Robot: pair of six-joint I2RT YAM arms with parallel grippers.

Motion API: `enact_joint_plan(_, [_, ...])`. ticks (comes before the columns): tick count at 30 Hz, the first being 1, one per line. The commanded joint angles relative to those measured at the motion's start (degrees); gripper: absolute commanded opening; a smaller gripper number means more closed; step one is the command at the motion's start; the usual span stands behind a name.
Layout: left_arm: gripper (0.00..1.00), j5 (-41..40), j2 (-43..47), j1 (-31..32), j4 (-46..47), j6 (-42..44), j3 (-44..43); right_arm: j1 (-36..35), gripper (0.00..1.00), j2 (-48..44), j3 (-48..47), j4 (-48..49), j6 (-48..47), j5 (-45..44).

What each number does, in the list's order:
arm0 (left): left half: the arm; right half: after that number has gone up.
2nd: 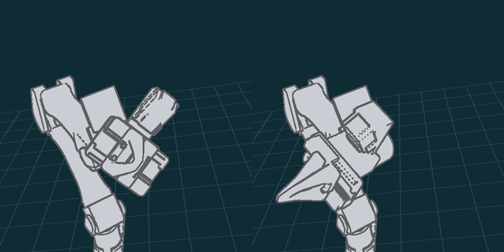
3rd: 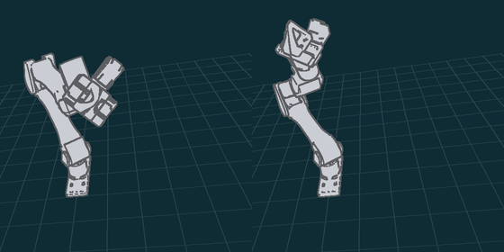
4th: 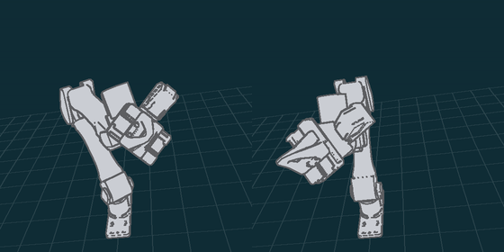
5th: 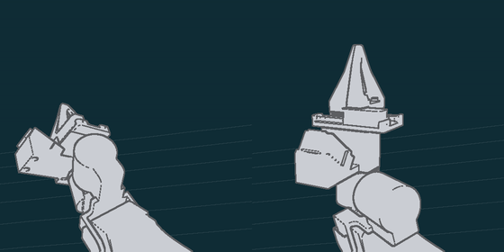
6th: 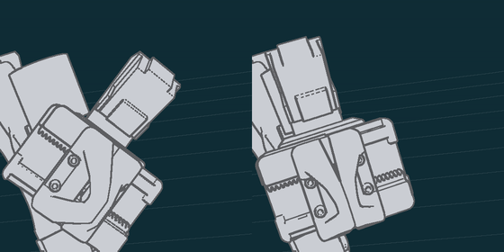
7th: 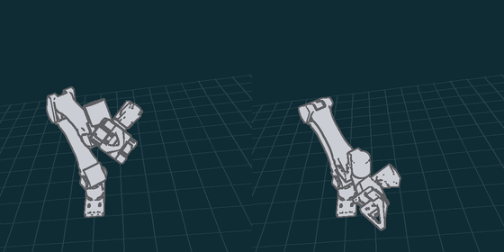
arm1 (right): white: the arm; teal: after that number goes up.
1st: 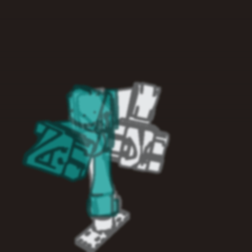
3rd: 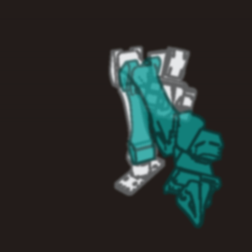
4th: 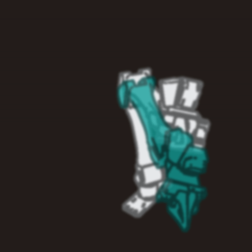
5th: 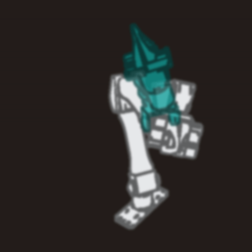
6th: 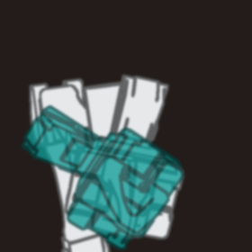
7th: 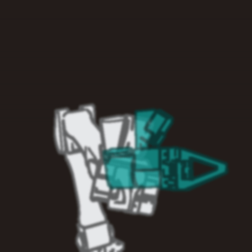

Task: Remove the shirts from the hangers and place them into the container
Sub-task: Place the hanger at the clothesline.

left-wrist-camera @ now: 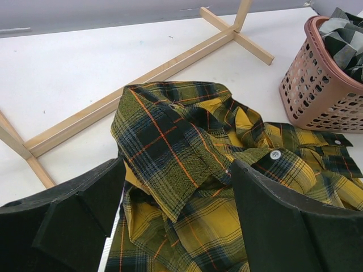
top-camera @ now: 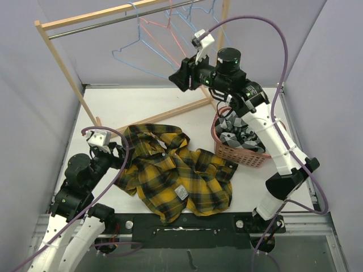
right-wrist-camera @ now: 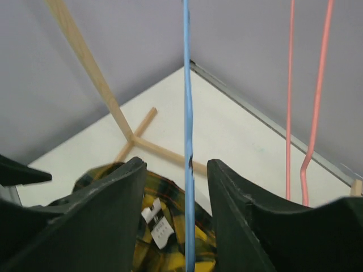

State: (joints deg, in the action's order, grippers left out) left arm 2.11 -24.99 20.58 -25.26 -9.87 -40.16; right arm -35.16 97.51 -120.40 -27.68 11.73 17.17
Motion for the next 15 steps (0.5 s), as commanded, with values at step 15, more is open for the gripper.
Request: enact_joint_plan(15, [0.74, -0.24, 1.54, -0.36, 2.07, 0.24, -1.52, -10.05, 0.91, -23.19, 46.42, 0.72, -4.20, -0.32])
